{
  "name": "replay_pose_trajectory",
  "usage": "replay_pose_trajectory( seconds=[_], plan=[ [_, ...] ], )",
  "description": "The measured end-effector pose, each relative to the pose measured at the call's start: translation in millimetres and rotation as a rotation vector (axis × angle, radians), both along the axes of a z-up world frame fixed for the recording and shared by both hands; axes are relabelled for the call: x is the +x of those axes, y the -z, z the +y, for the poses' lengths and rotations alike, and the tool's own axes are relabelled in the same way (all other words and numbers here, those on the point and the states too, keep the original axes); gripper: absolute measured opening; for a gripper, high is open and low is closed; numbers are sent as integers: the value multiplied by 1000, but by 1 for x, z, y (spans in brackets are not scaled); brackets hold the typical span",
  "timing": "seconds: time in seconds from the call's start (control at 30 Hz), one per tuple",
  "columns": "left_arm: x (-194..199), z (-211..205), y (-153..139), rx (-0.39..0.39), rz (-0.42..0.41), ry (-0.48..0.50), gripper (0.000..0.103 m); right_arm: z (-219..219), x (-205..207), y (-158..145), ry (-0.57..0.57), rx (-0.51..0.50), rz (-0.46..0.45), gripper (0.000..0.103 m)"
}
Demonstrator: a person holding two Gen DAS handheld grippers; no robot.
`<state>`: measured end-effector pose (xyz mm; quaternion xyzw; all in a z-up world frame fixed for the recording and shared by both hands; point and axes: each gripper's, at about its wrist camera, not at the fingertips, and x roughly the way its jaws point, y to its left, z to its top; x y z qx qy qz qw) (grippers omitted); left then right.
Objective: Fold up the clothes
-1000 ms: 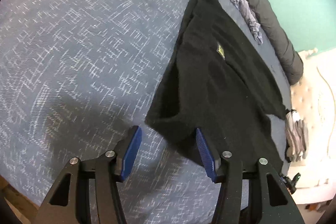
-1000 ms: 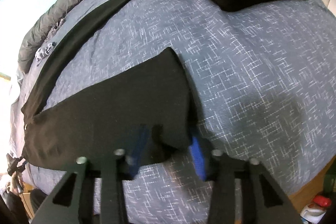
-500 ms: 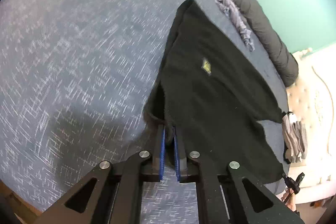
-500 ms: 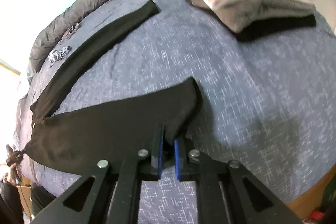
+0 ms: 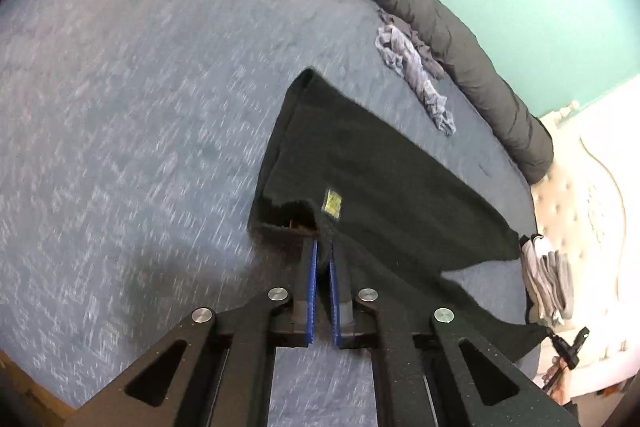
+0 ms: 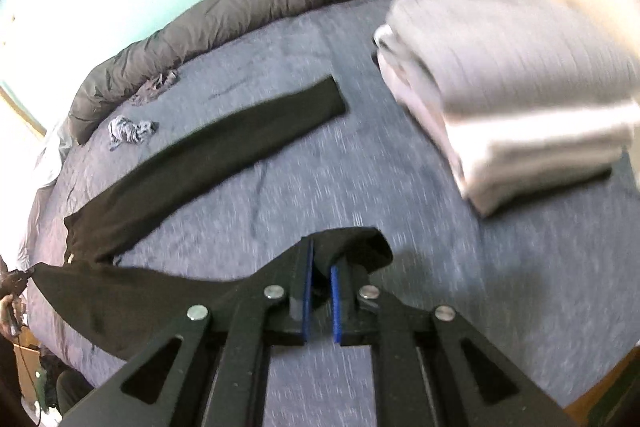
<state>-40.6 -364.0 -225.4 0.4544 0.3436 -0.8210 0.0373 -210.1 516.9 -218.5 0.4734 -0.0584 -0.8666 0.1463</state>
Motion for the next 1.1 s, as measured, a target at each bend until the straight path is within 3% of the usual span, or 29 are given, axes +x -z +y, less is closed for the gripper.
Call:
replay_pose_trajectory(
  seconds=[0.23, 0.4, 0.67, 1.1],
  plan=[
    [-40, -10, -20, 2, 12, -21, 5, -24, -53, -27, -5, 30, 40, 7],
    [-70, -23, -23, 11, 6, -51, 5, -36, -99, -28, 11, 41, 23, 7],
    [-127, -46, -3, 39, -32, -96, 6, -66, -178, -6, 33, 99, -56, 7],
    [-201, -77, 63, 63, -101, -129, 7, -118, -300, 60, 67, 184, -160, 7]
  ],
)
